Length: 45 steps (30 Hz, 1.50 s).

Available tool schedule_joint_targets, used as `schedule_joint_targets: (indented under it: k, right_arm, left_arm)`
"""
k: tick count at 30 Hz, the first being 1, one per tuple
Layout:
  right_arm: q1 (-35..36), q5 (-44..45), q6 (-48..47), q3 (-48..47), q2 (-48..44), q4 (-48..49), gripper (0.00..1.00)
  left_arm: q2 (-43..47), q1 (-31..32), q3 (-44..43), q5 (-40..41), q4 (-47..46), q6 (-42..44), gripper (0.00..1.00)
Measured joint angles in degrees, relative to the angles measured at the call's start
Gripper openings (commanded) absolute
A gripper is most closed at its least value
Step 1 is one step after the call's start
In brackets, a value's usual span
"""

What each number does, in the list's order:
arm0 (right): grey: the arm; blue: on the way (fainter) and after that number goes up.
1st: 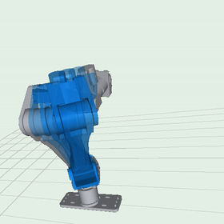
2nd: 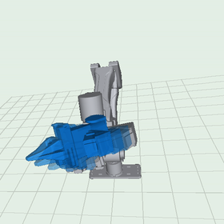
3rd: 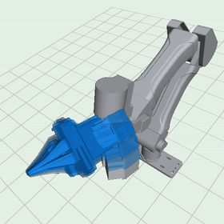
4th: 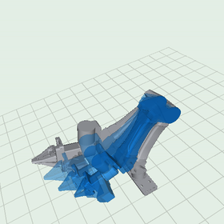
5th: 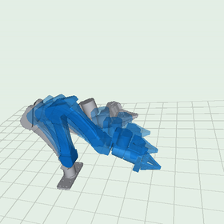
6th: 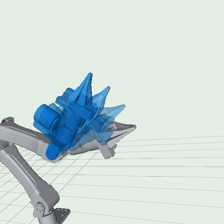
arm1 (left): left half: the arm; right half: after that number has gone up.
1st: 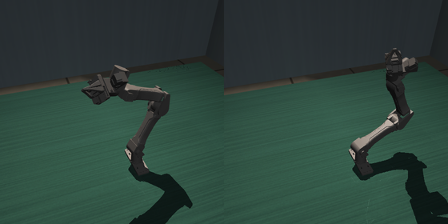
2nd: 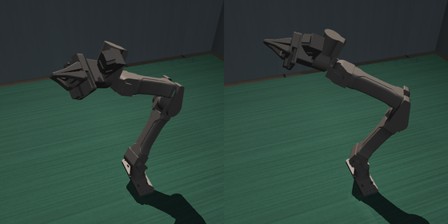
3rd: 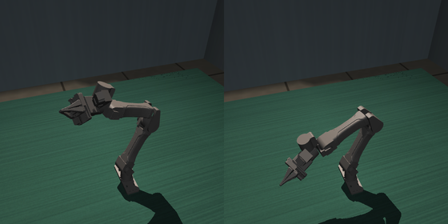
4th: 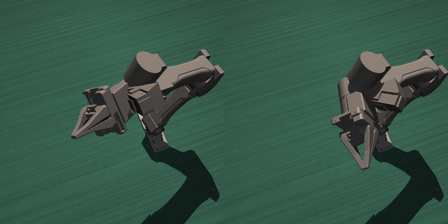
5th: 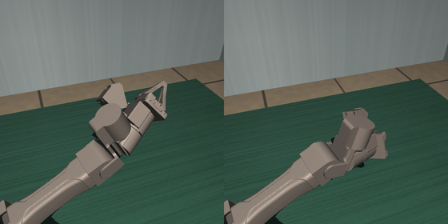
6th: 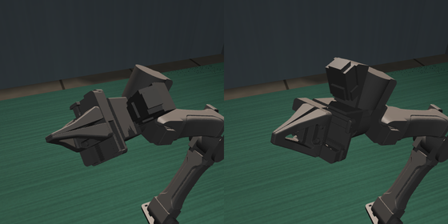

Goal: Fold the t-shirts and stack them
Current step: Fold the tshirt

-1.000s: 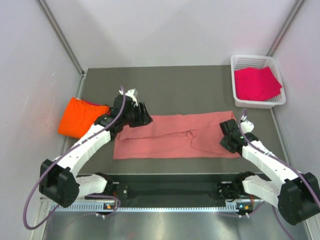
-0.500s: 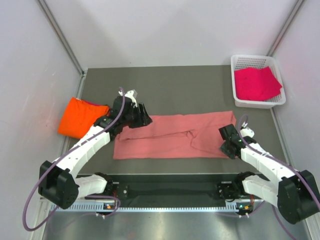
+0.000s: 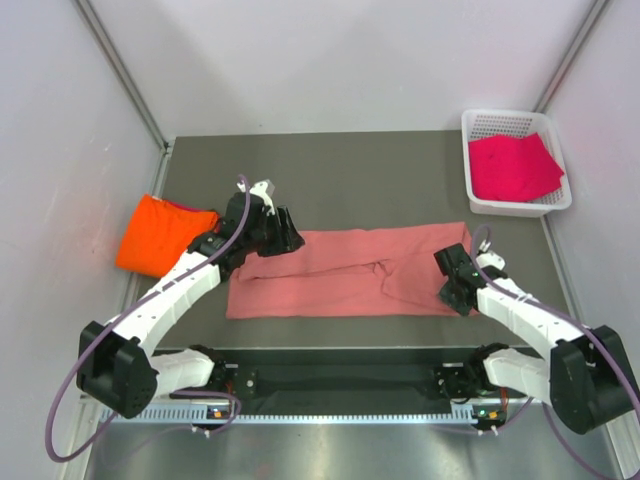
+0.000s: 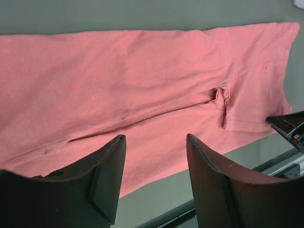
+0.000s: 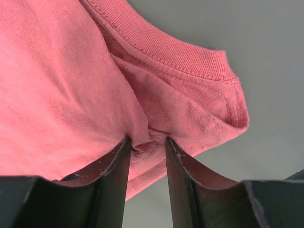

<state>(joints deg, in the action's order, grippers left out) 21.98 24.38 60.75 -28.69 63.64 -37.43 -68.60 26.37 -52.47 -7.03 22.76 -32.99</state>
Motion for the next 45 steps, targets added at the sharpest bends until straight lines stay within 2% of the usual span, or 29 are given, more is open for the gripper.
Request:
schedule_joint_targets:
  k: [11, 13, 15, 20, 21, 25, 32, 39, 45]
  right_arm:
    - [-0.13, 0.11, -2.01, -2.69, 4.22, -0.85, 0.38]
    - [-0.13, 0.17, -2.21, -3.39, 4.52, -1.16, 0.55]
    - [-0.13, 0.61, -2.14, -3.93, 4.39, -1.11, 0.67]
    - [-0.13, 1.99, -2.16, -7.50, 0.94, -3.89, 0.76]
    - [-0.13, 2.03, -1.92, -7.93, -0.15, -4.17, 0.85]
    - [-0.11, 1.40, -0.07, -8.09, -5.86, -6.36, 0.92]
    - [0.04, -1.38, 5.53, -4.11, -11.37, -8.04, 0.93]
    - [1.31, -4.09, 10.12, -2.45, -6.67, -7.93, 0.95]
    - [1.90, -5.03, 13.31, -0.22, -4.15, -3.89, 0.87]
  left_arm:
    - [0.52, 0.00, 0.15, 0.04, 0.02, 0.17, 0.59]
    - [0.59, -0.04, 0.15, 0.04, 0.04, 0.20, 0.59]
    - [0.59, -0.04, 0.15, 0.04, 0.04, 0.20, 0.59]
    - [0.61, -0.04, 0.15, -0.02, 0.02, 0.17, 0.59]
    - [0.63, -0.04, 0.15, -0.04, 0.02, 0.17, 0.59]
    - [1.01, -0.04, 0.20, -0.66, 0.00, 0.20, 0.59]
    - [1.36, -0.04, 0.24, -2.32, -0.48, 0.50, 0.59]
    - [1.40, -0.04, 1.01, -4.17, -1.79, 0.85, 0.59]
    - [1.75, -0.04, 1.86, -4.74, -2.21, 1.22, 0.59]
